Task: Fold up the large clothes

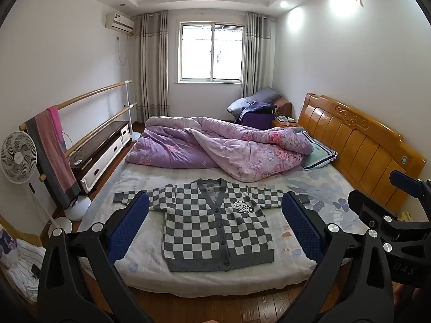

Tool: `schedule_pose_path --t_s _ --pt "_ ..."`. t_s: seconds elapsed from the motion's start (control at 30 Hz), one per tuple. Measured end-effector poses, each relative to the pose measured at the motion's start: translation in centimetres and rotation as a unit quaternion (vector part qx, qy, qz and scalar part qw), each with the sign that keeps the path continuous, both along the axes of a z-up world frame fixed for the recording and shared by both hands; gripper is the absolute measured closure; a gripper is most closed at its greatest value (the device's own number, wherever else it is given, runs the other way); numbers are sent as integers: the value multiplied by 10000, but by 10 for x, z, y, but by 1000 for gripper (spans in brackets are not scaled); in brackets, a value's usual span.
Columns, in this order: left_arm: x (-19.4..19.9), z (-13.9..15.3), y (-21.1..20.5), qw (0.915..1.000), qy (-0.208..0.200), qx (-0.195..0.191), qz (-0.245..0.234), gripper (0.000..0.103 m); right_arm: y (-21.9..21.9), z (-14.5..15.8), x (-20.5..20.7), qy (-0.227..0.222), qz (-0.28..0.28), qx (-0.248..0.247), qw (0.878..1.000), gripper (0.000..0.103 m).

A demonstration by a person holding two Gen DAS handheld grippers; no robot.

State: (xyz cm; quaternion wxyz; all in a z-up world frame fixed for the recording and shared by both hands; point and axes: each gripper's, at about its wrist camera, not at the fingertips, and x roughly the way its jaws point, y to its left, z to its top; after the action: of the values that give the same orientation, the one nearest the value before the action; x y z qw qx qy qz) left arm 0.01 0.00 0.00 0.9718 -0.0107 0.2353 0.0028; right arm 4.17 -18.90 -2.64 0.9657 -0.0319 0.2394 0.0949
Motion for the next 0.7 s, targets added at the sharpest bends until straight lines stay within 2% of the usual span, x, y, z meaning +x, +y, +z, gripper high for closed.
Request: schedule_pose_path --t_s 0.7 --pt "0 0 1 10000 19 -19 -3 5 -1 1 -1 6 4 -14 10000 7"
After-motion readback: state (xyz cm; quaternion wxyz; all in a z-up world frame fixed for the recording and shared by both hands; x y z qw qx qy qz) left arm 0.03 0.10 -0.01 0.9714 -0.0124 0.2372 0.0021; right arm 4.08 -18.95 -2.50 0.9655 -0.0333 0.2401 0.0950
